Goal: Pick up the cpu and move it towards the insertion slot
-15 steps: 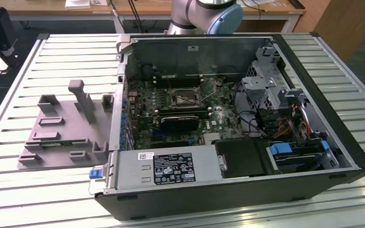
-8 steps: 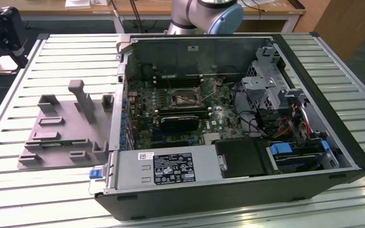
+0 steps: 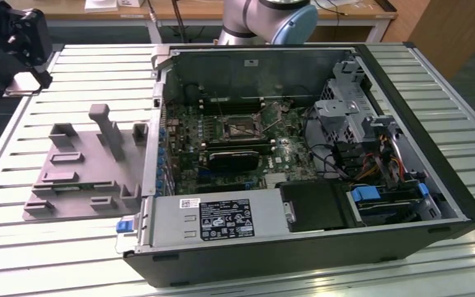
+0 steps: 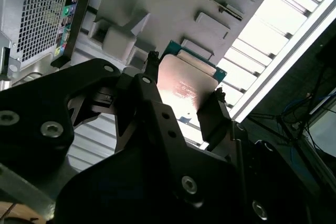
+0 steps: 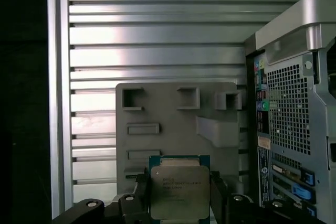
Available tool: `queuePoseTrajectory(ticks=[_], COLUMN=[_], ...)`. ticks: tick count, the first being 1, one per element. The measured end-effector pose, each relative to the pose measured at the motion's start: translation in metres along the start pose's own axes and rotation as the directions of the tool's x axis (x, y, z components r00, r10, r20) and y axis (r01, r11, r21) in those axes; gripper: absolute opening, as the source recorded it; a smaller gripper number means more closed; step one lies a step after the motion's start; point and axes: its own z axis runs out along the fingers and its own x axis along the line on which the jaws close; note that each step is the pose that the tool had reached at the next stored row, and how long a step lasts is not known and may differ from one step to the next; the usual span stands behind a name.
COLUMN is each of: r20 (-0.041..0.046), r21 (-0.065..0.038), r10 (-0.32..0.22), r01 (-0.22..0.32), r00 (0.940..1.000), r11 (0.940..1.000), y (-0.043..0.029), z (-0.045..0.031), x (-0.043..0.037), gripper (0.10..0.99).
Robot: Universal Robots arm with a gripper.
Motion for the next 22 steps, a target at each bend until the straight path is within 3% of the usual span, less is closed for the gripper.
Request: queuePoseTrajectory(ticks=[10, 22], r20=[0.0, -0.0001], r21=[0.0, 0.0], r10=[0.0, 0.0], r01=[0.0, 0.0], r00=[1.0, 1.0], r11=[1.0, 1.0], y=[0.0017, 0.0042], z=[0.0023, 0.0057], x=[-0.0344, -0.0866], gripper=[0.541, 0.541])
